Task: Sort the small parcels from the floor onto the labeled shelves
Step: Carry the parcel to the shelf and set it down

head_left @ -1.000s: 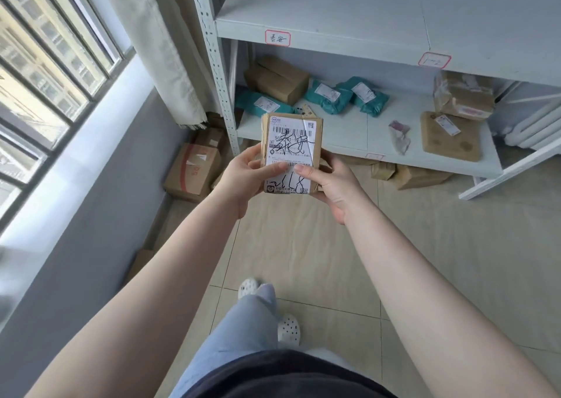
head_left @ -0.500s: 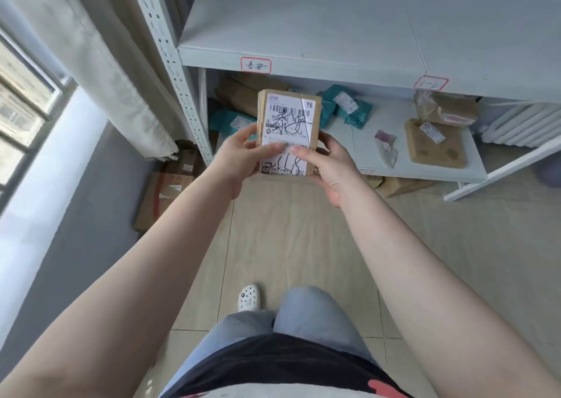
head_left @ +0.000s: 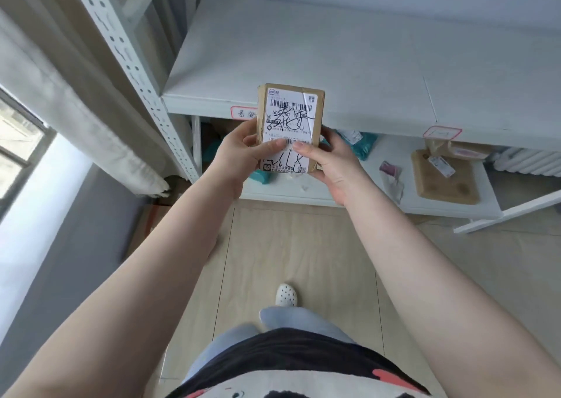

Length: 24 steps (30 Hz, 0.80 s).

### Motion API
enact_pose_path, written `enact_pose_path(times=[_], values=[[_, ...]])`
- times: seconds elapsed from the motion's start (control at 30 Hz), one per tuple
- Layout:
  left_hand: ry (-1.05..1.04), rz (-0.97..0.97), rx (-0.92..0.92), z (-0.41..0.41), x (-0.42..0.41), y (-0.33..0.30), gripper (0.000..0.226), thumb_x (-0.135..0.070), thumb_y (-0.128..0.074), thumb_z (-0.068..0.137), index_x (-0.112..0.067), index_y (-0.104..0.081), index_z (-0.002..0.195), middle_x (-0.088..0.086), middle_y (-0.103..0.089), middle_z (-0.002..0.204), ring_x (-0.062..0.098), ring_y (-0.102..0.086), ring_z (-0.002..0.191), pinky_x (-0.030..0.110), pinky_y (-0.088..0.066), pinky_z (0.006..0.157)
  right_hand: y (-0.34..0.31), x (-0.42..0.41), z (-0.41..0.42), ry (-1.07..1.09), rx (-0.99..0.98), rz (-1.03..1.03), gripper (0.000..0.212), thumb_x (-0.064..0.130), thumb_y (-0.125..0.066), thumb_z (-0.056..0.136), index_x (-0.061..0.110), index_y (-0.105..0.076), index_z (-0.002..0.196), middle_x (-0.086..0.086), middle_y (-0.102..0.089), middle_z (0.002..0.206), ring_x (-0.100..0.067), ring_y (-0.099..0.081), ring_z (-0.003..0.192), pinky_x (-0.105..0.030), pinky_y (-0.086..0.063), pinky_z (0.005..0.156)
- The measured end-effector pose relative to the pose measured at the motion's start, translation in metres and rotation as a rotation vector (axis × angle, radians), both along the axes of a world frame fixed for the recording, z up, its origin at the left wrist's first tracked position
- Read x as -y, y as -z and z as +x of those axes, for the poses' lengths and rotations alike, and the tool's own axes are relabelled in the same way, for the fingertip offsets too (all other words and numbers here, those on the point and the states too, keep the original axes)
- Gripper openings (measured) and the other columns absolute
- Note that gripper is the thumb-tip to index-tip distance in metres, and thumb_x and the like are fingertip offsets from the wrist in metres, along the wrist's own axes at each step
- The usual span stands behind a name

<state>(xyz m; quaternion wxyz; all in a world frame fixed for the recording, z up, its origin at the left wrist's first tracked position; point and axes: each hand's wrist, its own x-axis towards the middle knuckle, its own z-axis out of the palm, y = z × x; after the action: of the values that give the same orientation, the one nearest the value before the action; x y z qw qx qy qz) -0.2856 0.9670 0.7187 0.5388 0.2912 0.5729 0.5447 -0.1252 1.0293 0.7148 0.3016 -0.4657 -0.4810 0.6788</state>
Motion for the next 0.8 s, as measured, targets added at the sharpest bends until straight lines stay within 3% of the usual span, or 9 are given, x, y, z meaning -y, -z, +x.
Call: enact_pose_path(times=[0.07,0.17,0.27,0.33,0.37,0.5,0.57,0.8], values=[[-0.023,0.005,0.002,-0.003,-0.021,0.000,0.048,-0.007,-0.077,0.079,-0.016,-0.063,0.124,0.004,-0.076,0.106,0.021,-0.075,0.093,0.036,-0.060,0.082,-0.003,-0.022,-0.004,-0.016,0.018,0.017,0.058,0.015,-0.078,0.078,0.024,-0.056,0.131,0.006,-0.074,0.103,-0.023,-0.069,0.107,-0.054,-0.045,0.104],[-0.052,-0.007,0.024,-0.009,-0.046,-0.002,0.051,-0.008,-0.077,0.080,-0.015,-0.060,0.127,0.000,-0.076,0.101,0.017,-0.076,0.088,0.032,-0.060,0.077,-0.006,-0.050,-0.010,-0.046,0.030,0.025,0.061,0.016,-0.078,0.078,0.023,-0.055,0.133,0.003,-0.074,0.106,-0.023,-0.070,0.106,-0.051,-0.048,0.102],[-0.072,-0.034,0.039,-0.015,-0.068,-0.004,0.057,-0.008,-0.079,0.078,-0.015,-0.058,0.131,0.003,-0.075,0.104,0.019,-0.075,0.089,0.035,-0.061,0.079,-0.009,-0.074,-0.016,-0.057,0.018,0.012,0.061,0.012,-0.076,0.080,0.018,-0.052,0.136,0.002,-0.073,0.103,-0.017,-0.072,0.094,-0.036,-0.059,0.081],[-0.077,-0.054,0.036,-0.021,-0.086,-0.007,0.066,-0.010,-0.080,0.076,-0.015,-0.055,0.137,0.007,-0.074,0.111,0.026,-0.074,0.095,0.040,-0.061,0.083,-0.012,-0.090,-0.022,-0.058,0.022,0.012,0.058,0.012,-0.075,0.081,0.018,-0.053,0.134,0.005,-0.073,0.100,-0.008,-0.072,0.085,-0.024,-0.056,0.064],[-0.071,-0.055,0.032,-0.024,-0.095,-0.009,0.068,-0.011,-0.081,0.076,-0.016,-0.054,0.138,0.007,-0.073,0.112,0.027,-0.074,0.095,0.040,-0.061,0.082,-0.014,-0.099,-0.025,-0.055,0.025,0.014,0.056,0.013,-0.075,0.081,0.020,-0.054,0.133,0.007,-0.072,0.099,-0.006,-0.071,0.083,-0.022,-0.055,0.062],[-0.053,-0.037,0.002,-0.040,-0.137,-0.015,0.068,-0.011,-0.081,0.077,-0.016,-0.054,0.139,0.005,-0.074,0.109,0.020,-0.075,0.085,0.030,-0.060,0.072,-0.016,-0.136,-0.041,-0.009,0.012,0.018,0.056,0.013,-0.077,0.079,0.020,-0.056,0.131,0.003,-0.074,0.103,-0.017,-0.072,0.097,-0.041,-0.057,0.087],[-0.047,-0.029,0.001,-0.051,-0.158,-0.017,0.068,-0.007,-0.079,0.078,-0.014,-0.053,0.140,0.006,-0.073,0.107,0.016,-0.076,0.077,0.025,-0.059,0.066,-0.017,-0.154,-0.052,0.014,0.001,0.013,0.057,0.013,-0.077,0.078,0.020,-0.056,0.131,0.001,-0.074,0.107,-0.020,-0.071,0.101,-0.046,-0.056,0.090],[0.012,-0.021,-0.017,-0.089,-0.232,-0.027,0.065,-0.002,-0.073,0.083,-0.009,-0.049,0.143,0.001,-0.071,0.097,0.003,-0.073,0.063,0.015,-0.055,0.056,-0.026,-0.215,-0.091,0.070,-0.026,0.037,0.051,0.010,-0.073,0.082,0.021,-0.056,0.129,0.005,-0.073,0.099,-0.011,-0.071,0.085,-0.024,-0.056,0.066]])
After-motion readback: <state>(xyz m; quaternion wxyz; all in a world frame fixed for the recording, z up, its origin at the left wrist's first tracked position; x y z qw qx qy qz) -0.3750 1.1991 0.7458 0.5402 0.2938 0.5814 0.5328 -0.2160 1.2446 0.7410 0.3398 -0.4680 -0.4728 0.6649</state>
